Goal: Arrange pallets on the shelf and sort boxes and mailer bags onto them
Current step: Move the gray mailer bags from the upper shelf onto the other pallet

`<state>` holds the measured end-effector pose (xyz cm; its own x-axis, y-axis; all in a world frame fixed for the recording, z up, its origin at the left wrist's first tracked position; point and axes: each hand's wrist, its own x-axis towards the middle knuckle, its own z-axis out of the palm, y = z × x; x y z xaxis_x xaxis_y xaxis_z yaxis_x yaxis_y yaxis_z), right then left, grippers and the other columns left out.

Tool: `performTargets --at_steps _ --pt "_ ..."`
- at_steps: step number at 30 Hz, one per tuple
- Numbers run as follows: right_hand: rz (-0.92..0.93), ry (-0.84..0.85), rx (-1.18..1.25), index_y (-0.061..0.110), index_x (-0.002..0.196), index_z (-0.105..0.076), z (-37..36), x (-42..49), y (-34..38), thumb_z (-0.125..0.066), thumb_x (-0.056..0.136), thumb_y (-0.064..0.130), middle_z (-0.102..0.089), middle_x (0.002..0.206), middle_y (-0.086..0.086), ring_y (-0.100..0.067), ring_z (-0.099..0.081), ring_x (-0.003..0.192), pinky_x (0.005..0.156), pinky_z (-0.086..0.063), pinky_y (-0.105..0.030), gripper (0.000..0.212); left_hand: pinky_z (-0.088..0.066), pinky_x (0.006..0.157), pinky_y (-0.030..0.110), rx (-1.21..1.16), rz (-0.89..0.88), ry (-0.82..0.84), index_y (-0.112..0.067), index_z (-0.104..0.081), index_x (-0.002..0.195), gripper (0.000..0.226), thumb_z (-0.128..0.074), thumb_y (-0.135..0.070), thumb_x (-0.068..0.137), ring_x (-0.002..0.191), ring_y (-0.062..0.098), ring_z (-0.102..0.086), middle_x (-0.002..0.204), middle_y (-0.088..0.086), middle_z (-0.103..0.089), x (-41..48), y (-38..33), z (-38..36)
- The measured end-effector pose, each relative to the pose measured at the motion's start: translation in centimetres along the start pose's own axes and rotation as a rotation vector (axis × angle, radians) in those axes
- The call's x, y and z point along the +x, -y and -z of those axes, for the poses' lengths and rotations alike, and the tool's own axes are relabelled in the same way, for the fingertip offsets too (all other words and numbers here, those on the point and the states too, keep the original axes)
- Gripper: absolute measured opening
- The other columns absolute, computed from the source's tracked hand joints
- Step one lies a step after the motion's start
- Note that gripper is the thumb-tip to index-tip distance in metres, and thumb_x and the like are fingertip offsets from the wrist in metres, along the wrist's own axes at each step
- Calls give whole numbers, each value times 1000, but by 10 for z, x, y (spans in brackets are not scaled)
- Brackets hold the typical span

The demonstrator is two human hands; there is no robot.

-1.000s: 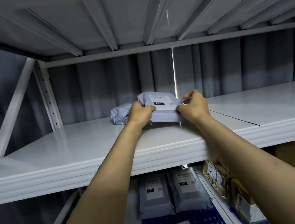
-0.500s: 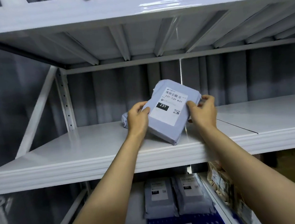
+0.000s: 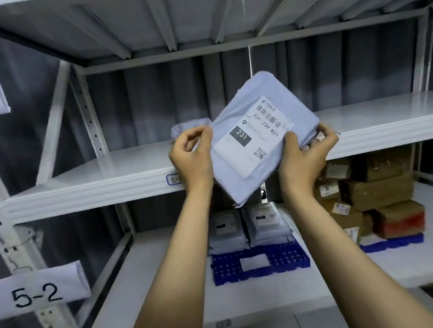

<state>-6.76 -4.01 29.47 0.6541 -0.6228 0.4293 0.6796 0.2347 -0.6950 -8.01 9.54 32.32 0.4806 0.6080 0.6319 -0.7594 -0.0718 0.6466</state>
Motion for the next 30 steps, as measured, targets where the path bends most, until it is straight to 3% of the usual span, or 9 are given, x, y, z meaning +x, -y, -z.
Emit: performTargets --at_steps 2,5,9,12,16,19,22,26,30 --pt "-17 -33 35 18 115 -35 19 -16 -8 -59 79 14 -61 110 -7 -12 -64 94 79 -50 -22 44 -45 61 12 -37 33 -55 -12 -64 67 22 -68 5 81 59 -2 -59 58 -13 -65 -19 3 9" --pt "-56 -79 55 15 112 -32 46 -40 -26 -56 85 1 -57 112 -8 -3 -62 95 78 -49 -17 39 -43 59 11 -43 66 -127 -11 -62 65 22 -70 3 81 55 -3 -56 53 -13 -63 -46 13 27" --pt "-163 -71 -9 14 109 -32 79 -72 -57 -54 89 0 -58 118 -17 -17 -64 101 75 -53 -18 32 -42 56 14 -3 139 -201 -11 -62 64 23 -71 1 80 53 0 -53 52 -11 -60 -78 37 56" --pt "-240 -66 -107 15 107 -34 98 -90 -79 -54 90 4 -58 118 -17 -17 -62 98 74 -53 -20 29 -41 54 17 38 229 -232 -11 -62 64 22 -72 -3 81 52 6 -47 54 -2 -53 -100 56 77" --pt "-337 -48 -264 13 103 -37 115 -105 -104 -58 88 9 -56 103 -9 -17 -54 85 81 -48 -37 26 -44 58 22 131 363 -279 -11 -62 63 22 -72 -7 83 57 10 -49 56 0 -53 -124 87 106" --pt "-421 -30 -318 12 104 -41 123 -111 -118 -60 90 14 -53 102 -4 -14 -52 80 75 -43 -28 23 -44 66 31 198 526 -270 -14 -65 62 22 -69 -17 83 69 15 -53 64 1 -58 -140 115 130" --pt "-492 46 -364 12 110 -46 128 -114 -131 -60 93 18 -54 105 -4 -5 -53 78 76 -46 -30 23 -43 64 25 265 625 -232 -12 -66 71 18 -62 -12 88 74 14 -53 68 -3 -61 -158 125 141" --pt "-553 205 -368 13 124 -48 132 -117 -148 -57 94 14 -57 107 -1 -8 -57 84 56 -53 -27 31 -45 66 27 300 715 -145 -9 -66 88 7 -60 -5 87 79 18 -56 79 -1 -64 -176 130 148" --pt "-580 293 -364 16 136 -47 133 -115 -158 -57 94 13 -59 117 -2 -17 -59 101 80 -56 -39 43 -47 72 32 289 764 -78 -21 -67 87 20 -64 -19 67 81 18 -60 87 -1 -68 -179 133 144"
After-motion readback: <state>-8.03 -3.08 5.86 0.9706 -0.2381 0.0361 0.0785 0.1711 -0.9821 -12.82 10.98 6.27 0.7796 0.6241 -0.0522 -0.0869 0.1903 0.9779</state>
